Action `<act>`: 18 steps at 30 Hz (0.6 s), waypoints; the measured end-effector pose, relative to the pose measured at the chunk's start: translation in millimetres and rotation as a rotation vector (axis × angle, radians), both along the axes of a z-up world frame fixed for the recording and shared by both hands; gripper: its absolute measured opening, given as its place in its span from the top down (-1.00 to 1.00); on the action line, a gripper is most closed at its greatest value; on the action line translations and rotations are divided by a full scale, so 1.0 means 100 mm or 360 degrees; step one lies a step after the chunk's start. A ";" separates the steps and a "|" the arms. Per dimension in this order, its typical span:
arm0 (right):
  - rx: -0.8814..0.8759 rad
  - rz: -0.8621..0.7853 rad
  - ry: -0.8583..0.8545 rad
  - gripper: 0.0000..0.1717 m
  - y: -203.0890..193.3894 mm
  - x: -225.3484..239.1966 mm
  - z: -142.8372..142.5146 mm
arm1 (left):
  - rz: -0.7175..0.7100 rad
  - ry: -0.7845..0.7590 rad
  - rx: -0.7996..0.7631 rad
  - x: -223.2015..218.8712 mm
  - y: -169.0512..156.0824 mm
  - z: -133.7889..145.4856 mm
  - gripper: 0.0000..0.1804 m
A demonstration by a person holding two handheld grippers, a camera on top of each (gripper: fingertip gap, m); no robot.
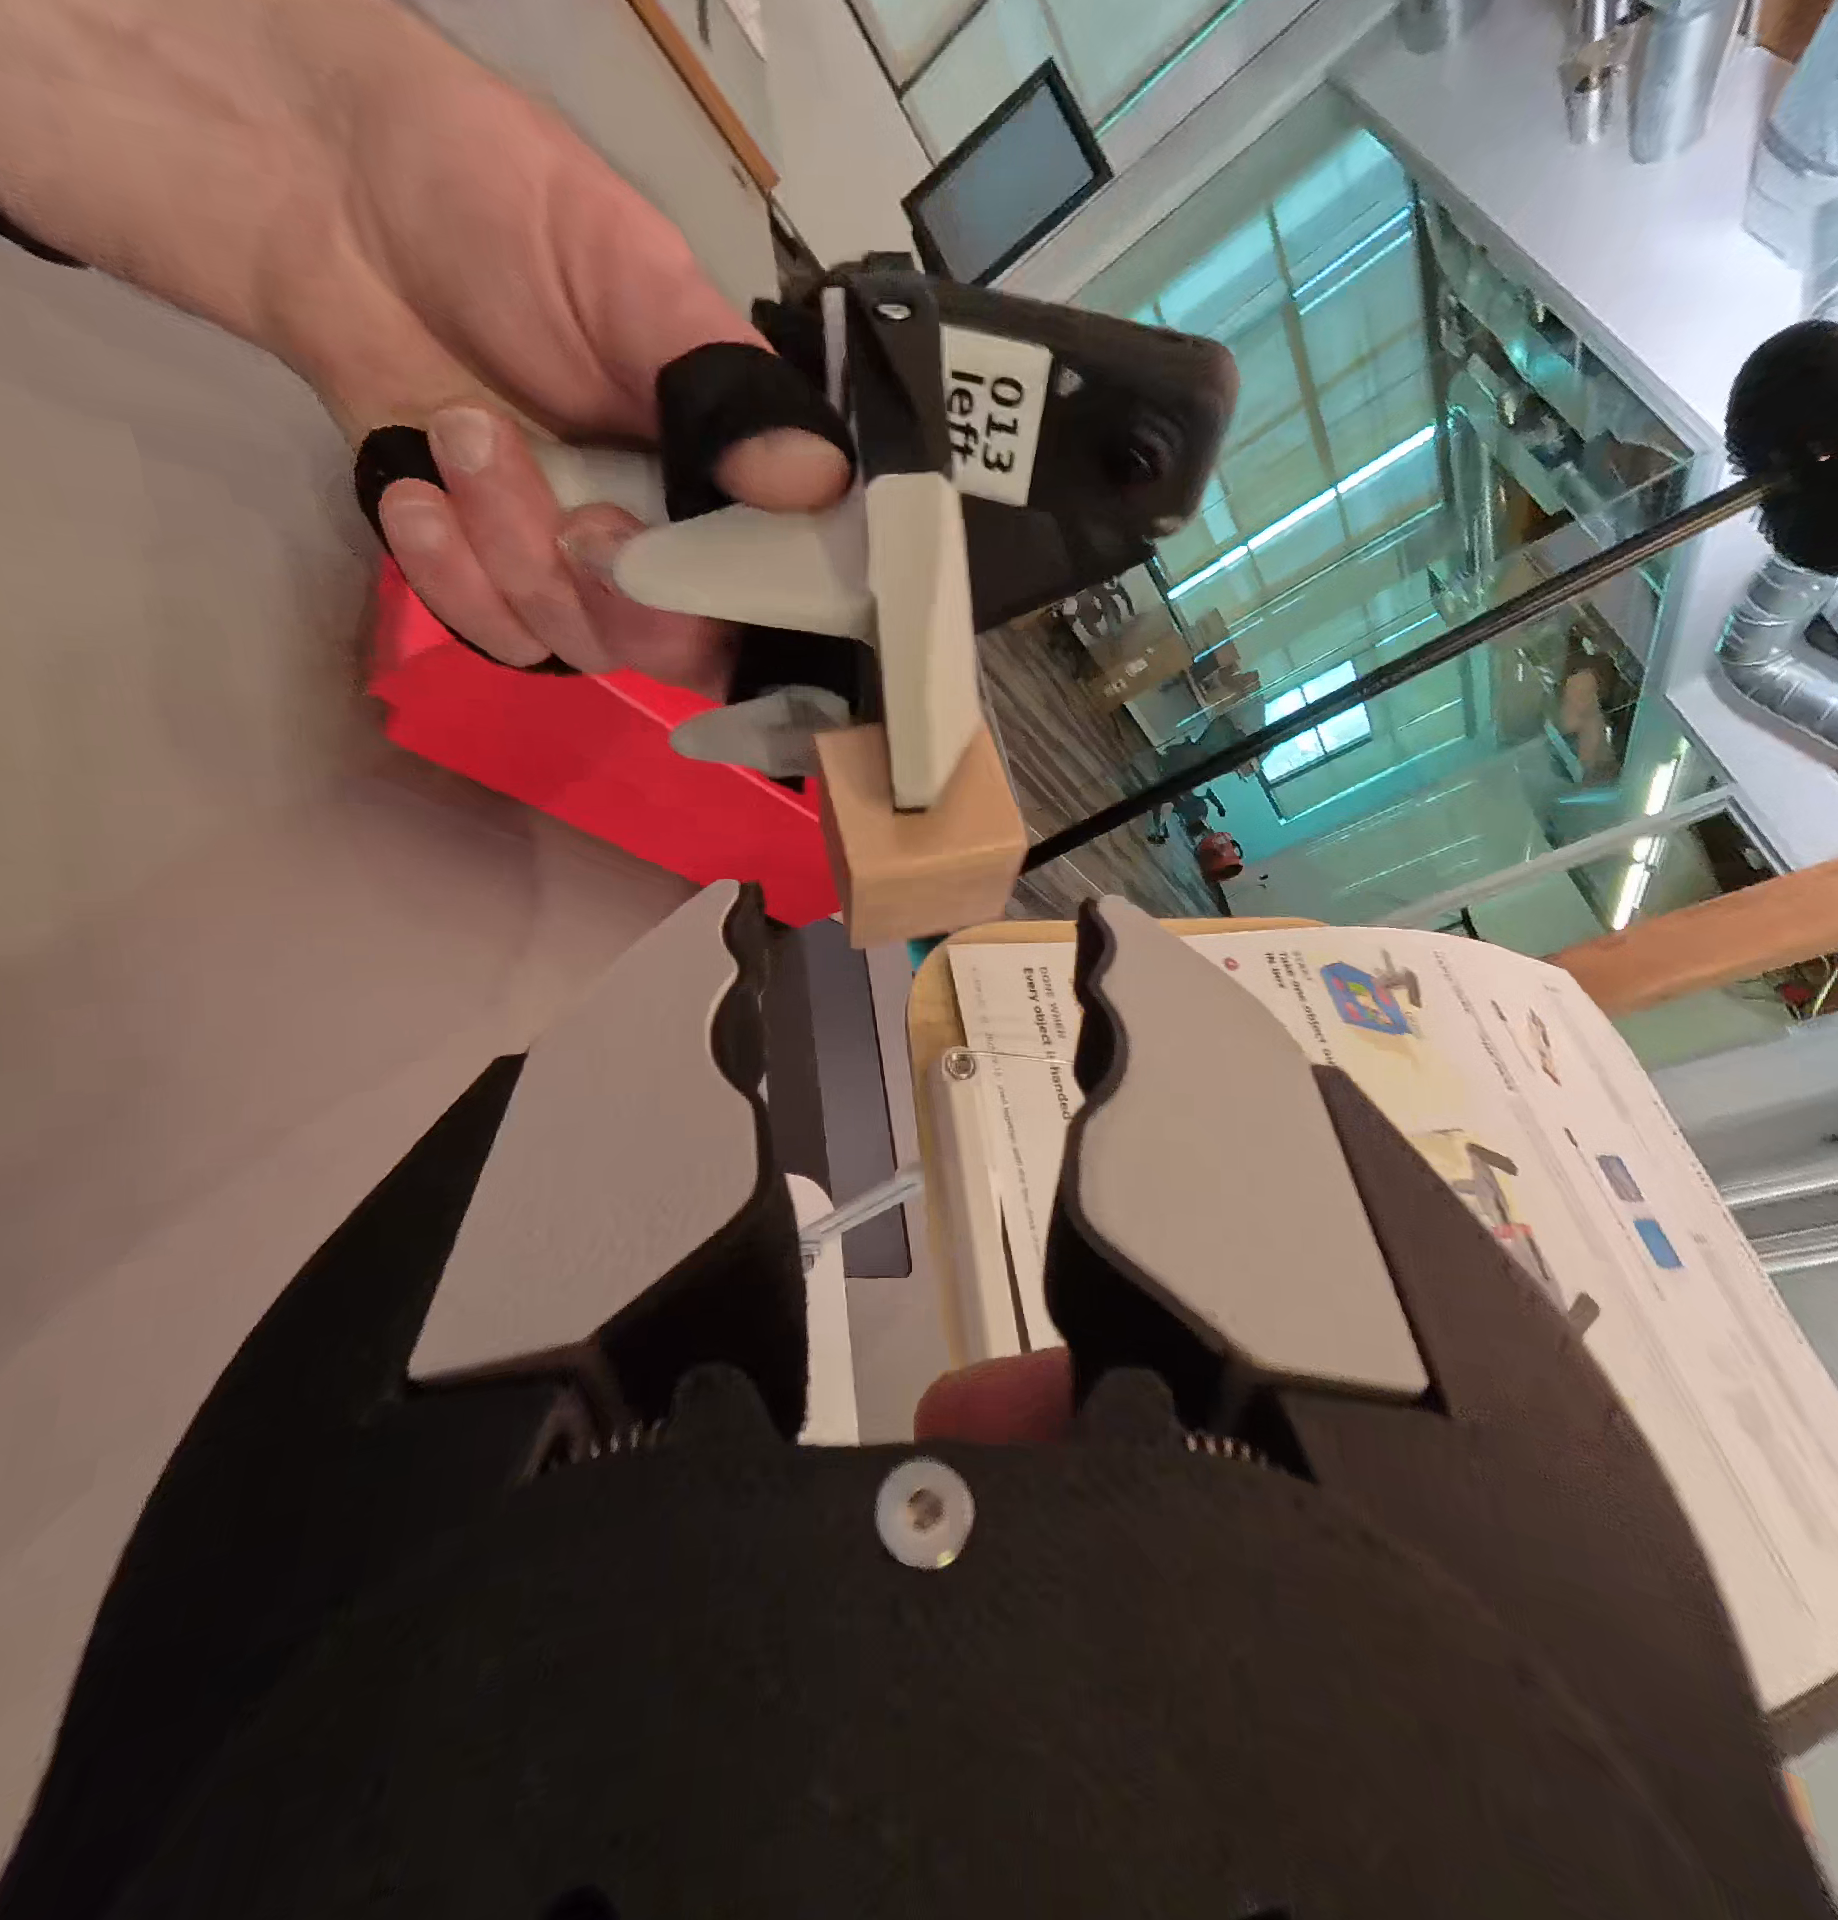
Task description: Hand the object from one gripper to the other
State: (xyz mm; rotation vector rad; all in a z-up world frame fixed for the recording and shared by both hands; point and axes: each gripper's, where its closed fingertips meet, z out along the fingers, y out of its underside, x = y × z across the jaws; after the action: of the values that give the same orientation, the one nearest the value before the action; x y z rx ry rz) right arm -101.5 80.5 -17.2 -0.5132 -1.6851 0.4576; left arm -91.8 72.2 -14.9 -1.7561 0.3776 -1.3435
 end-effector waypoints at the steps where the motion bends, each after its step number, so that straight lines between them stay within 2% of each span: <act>1: 0.0020 -0.0004 -0.0008 0.40 0.00 -0.02 -0.03 | -0.0041 -0.0019 -0.0008 0.05 0.00 -0.01 0.61; 6: 0.0065 0.0111 -0.0041 0.61 -0.16 -0.02 -0.09 | -0.0203 0.0013 -0.0043 0.26 -0.04 -0.11 0.61; 14: -0.0022 0.0217 -0.0129 0.62 -0.27 0.09 -0.07 | -0.0374 -0.0067 -0.0020 0.36 -0.16 -0.09 0.61; 18: -0.0112 0.0246 -0.0087 0.62 -0.25 0.16 0.03 | -0.0371 -0.0140 0.0027 0.39 -0.13 -0.02 0.55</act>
State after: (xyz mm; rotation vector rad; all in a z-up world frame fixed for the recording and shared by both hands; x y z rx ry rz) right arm -85.9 55.5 -14.0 -0.4518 -1.7733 0.6218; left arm -52.3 59.0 -17.0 -1.6712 0.5561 -1.5712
